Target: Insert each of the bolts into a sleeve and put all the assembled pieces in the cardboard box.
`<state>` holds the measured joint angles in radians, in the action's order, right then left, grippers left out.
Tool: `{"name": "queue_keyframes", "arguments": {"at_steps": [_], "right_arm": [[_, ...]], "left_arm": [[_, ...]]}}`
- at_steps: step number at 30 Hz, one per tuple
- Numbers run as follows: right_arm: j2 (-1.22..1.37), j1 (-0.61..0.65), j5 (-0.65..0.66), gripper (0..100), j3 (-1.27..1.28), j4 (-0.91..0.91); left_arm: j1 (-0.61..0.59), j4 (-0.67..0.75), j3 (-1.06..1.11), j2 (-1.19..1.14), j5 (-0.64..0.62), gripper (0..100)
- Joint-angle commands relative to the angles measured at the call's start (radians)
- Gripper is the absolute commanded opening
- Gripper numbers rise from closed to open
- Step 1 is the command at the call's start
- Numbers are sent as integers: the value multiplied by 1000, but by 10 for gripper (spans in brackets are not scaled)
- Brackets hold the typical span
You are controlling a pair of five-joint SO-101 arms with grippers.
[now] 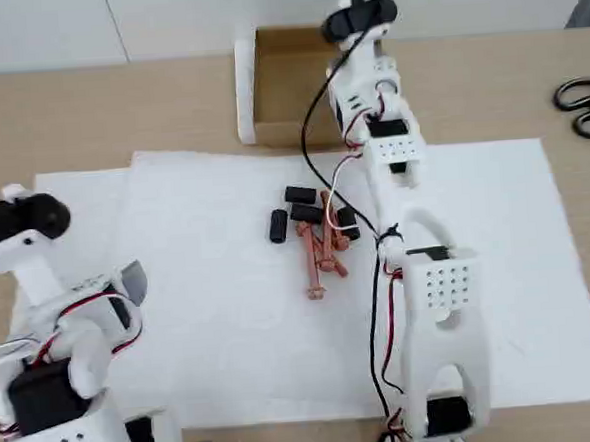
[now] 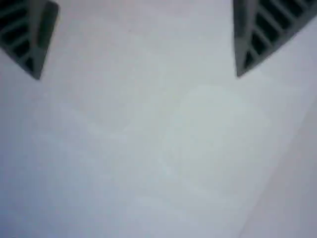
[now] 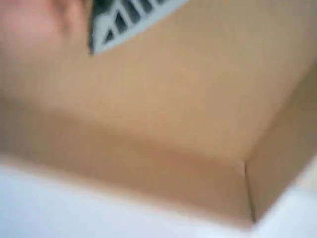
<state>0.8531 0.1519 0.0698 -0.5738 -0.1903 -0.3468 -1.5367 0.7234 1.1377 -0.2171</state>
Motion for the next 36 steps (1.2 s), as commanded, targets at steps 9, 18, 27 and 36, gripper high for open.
{"name": "queue_keyframes", "arguments": {"at_steps": [9,18,27,36], "right_arm": [[-110,-5,9,249,-221,-88],[-390,-1,5,249,-270,-516],[-679,-1,3,249,-265,-1202],[-691,4,-61,249,-265,-1494]], "left_arm": [[0,-3,-45,11,8,239],[0,-3,-45,11,9,239],[2,-5,-47,11,123,238],[-2,3,-53,11,130,239]]}}
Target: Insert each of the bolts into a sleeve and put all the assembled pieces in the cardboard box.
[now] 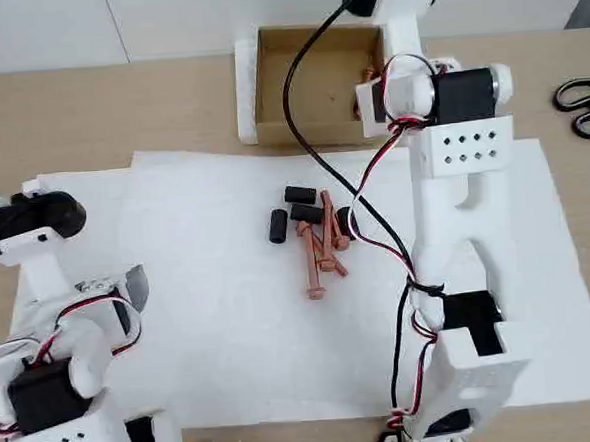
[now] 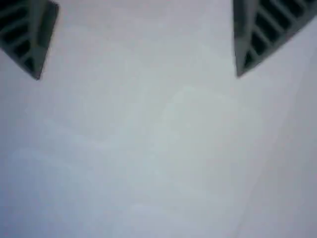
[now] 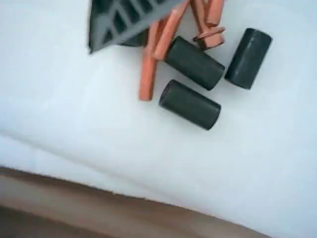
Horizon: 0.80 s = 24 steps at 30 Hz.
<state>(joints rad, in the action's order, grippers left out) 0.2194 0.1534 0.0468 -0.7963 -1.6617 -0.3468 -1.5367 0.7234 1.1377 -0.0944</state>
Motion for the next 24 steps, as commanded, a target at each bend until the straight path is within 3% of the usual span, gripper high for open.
{"name": "queue_keyframes", "arguments": {"at_steps": [1,11,20,24], "right_arm": [[-58,16,-44,249,-43,-27],[-145,159,-46,249,199,-35],[-476,-28,-40,249,652,-31],[-667,-39,-46,249,818,10]], "left_arm": [[-3,5,-53,11,8,239],[-5,12,-119,11,55,238],[-5,12,-117,11,124,237],[-5,12,-117,11,121,237]]}}
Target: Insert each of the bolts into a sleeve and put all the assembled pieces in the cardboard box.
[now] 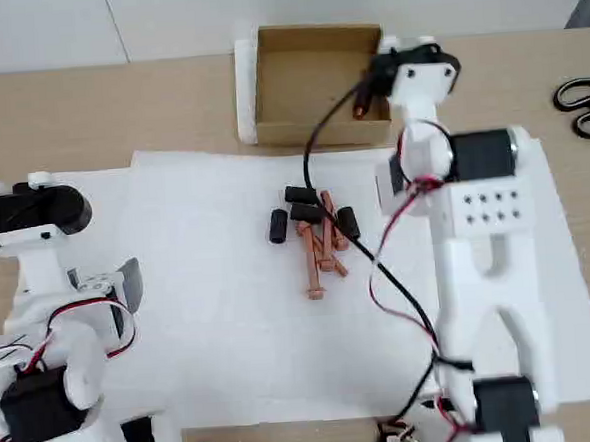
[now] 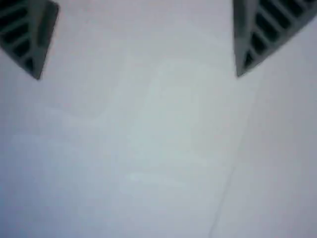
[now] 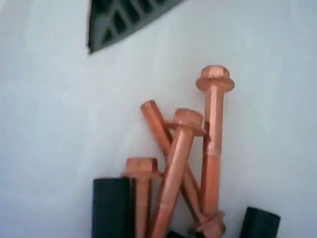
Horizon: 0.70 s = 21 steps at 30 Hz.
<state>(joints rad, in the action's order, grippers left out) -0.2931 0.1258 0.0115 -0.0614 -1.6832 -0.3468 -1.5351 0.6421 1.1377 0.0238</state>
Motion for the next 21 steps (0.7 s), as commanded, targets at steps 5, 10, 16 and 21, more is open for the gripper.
{"name": "queue_keyframes", "arguments": {"at_steps": [5,10,16,21], "right_arm": [[-329,-15,-11,249,342,124],[-364,-30,-6,249,532,389],[-361,-64,87,249,666,611],[-251,-41,138,248,684,762]], "left_arm": [[-5,9,-36,11,0,237],[-5,9,-36,11,5,237],[-5,9,-38,11,5,237],[-5,-9,-39,11,2,237]]}}
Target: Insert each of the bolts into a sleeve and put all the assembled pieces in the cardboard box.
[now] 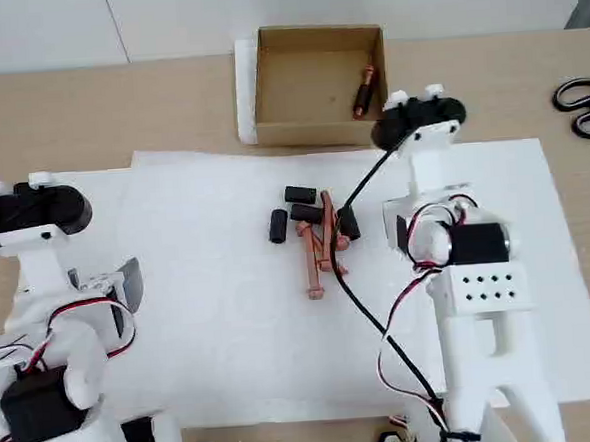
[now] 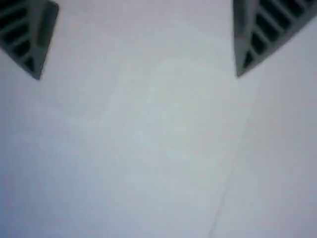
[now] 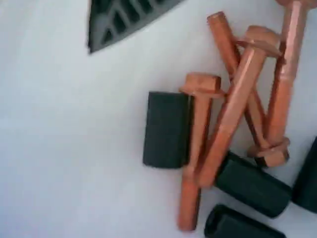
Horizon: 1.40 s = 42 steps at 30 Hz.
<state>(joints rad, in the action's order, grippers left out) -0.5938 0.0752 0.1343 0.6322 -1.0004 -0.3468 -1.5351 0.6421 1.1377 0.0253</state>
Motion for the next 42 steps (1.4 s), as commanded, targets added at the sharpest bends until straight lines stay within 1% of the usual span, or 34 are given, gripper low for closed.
{"name": "queue_keyframes", "arguments": {"at_steps": [1,3,7,10,15,19,25,32,42], "right_arm": [[91,13,-2,248,-25,96],[194,16,-44,248,-72,117],[427,21,-130,248,-232,94],[585,33,-181,248,-359,33],[740,94,-195,248,-535,-94],[789,159,-199,248,-606,-145],[806,220,-199,248,-612,-140],[814,222,-199,248,-601,-139],[924,222,-199,247,-601,-108]], "left_arm": [[-5,-14,-39,11,0,237],[-5,-20,-36,11,0,237],[-5,-25,-36,11,0,237],[-5,-25,-35,11,0,237],[-5,-25,-35,11,0,237],[-5,-26,-35,11,0,237],[-5,-26,-35,11,0,237],[-3,-26,-33,11,0,237],[-2,-26,-33,11,2,237]]}}
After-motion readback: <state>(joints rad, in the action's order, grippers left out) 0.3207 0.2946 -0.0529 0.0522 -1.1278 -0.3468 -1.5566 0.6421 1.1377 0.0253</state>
